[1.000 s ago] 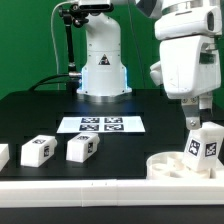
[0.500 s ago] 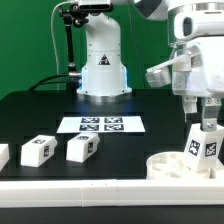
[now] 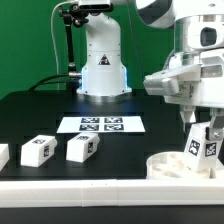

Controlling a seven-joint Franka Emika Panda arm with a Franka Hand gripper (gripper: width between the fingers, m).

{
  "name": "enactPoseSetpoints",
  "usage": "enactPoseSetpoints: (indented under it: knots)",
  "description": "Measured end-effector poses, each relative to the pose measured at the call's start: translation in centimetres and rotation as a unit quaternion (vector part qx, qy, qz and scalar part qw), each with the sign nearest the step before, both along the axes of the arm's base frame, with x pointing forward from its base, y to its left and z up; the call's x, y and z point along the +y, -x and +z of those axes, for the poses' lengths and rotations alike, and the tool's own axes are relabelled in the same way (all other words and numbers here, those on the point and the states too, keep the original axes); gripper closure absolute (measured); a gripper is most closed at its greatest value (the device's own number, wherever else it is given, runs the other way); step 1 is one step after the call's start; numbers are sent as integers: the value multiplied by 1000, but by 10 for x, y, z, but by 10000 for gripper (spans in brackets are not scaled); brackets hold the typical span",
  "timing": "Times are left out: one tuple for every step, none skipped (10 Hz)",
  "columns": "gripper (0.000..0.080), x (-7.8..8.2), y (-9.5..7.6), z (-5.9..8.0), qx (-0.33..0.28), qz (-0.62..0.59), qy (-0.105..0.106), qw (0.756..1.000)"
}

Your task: Assemble stool

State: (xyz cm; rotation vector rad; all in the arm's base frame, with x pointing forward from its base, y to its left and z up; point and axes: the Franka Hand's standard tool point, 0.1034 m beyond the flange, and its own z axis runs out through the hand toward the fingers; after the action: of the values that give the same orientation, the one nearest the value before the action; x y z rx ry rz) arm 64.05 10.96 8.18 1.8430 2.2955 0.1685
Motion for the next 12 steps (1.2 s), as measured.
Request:
enactPoseSetpoints:
  knots:
    - [395, 0, 0, 0, 1, 0, 0, 1000]
    - [449, -1, 0, 0, 1, 0, 0, 1000]
    - [449, -1, 0, 0, 1, 0, 0, 1000]
    - [449, -1, 0, 0, 1, -8, -1, 1000]
    - [449, -2, 0, 0, 3, -22, -3, 1000]
    - [449, -4, 1, 1, 13, -63, -6, 998]
    - [449, -5, 1, 1, 22, -112, -9, 993]
    - [451, -6, 1, 1, 32, -155, -11, 987]
    - [451, -7, 0, 0, 40, -214, -22, 976]
    - [451, -9, 0, -1, 53, -259, -35, 964]
    - [453, -12, -3, -2, 59, -302, -53, 950]
    - [453, -11, -2, -2, 56, -348, -61, 934]
